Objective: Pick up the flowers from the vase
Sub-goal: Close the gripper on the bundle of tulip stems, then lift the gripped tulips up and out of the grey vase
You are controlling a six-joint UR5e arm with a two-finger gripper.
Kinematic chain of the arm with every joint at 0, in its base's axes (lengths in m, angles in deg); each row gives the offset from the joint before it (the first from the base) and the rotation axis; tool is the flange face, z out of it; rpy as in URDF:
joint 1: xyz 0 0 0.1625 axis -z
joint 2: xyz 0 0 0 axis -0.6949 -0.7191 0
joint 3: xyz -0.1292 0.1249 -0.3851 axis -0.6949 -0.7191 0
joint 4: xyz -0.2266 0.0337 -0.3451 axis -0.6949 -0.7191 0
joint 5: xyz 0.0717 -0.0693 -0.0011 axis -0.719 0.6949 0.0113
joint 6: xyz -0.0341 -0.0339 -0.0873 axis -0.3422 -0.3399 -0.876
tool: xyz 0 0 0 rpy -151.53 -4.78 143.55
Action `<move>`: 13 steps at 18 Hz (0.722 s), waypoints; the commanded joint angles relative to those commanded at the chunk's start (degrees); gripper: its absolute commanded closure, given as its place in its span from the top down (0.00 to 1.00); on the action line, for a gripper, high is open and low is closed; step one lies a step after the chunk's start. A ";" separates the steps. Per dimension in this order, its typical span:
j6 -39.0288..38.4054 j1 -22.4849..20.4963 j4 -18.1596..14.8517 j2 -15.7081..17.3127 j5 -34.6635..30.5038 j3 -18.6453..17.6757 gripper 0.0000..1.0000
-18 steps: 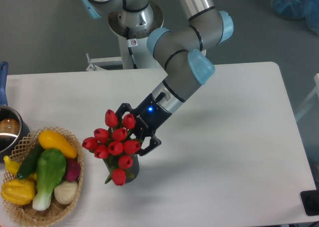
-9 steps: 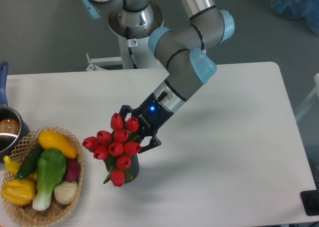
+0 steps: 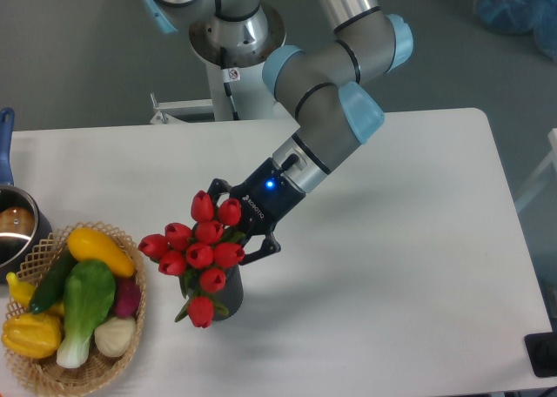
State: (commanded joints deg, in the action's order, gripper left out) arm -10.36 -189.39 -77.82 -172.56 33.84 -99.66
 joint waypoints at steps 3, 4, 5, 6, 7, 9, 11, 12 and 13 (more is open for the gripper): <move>-0.61 -0.26 -0.09 0.96 1.75 0.09 0.49; -1.40 -0.26 -0.09 1.40 2.11 0.09 0.49; -2.10 -0.26 -0.09 1.93 2.11 0.09 0.49; -2.28 -0.26 -0.09 2.20 2.11 0.09 0.49; -2.29 -0.26 -0.09 2.46 2.11 0.17 0.49; -2.37 -0.44 -0.09 2.72 2.11 0.18 0.49; -2.72 -0.70 -0.09 3.34 2.20 0.35 0.49; -3.33 -0.79 -0.09 3.69 2.20 0.44 0.49; -3.60 -0.88 -0.09 3.87 2.28 0.53 0.49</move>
State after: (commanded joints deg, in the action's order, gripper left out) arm -13.96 -190.27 -77.91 -168.69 36.12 -99.13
